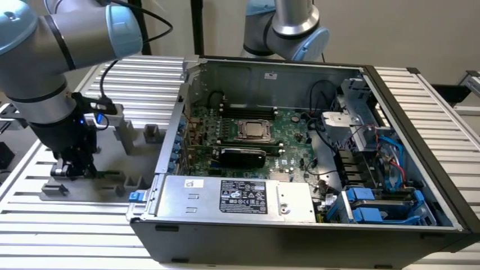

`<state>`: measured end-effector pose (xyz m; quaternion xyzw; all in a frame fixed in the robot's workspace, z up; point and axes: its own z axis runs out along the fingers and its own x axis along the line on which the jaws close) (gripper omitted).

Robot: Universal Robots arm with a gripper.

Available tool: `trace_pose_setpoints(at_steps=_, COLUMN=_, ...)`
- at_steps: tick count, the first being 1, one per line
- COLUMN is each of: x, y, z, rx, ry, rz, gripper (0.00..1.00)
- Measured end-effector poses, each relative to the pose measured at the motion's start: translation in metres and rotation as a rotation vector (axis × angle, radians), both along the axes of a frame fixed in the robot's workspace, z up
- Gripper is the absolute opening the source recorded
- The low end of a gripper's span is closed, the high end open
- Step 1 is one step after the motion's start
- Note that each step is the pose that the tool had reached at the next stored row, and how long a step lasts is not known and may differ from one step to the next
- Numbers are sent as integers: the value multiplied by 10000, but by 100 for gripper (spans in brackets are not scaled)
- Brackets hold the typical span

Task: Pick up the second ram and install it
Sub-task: 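Pick up the second ram and move it above second insertion slot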

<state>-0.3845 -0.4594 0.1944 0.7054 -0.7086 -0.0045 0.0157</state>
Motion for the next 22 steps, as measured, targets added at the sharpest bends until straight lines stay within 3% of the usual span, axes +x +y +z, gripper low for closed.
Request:
trace_pose_setpoints(at_steps=5, x=0, y=-33, z=0, rx=0, ry=1, rz=0, gripper=0)
trace_pose_setpoints(at_steps=11, x=0, y=-34, z=33, rx=2, ry=-2, rz=0, gripper=0)
trace_pose_setpoints(at_steps=16, x=0, y=-34, z=161, rx=1, ry=0, rz=0, gripper=0)
trace_pose_setpoints(at_steps=22, x=0, y=-34, z=425, rx=0, ry=2, rz=0, gripper=0)
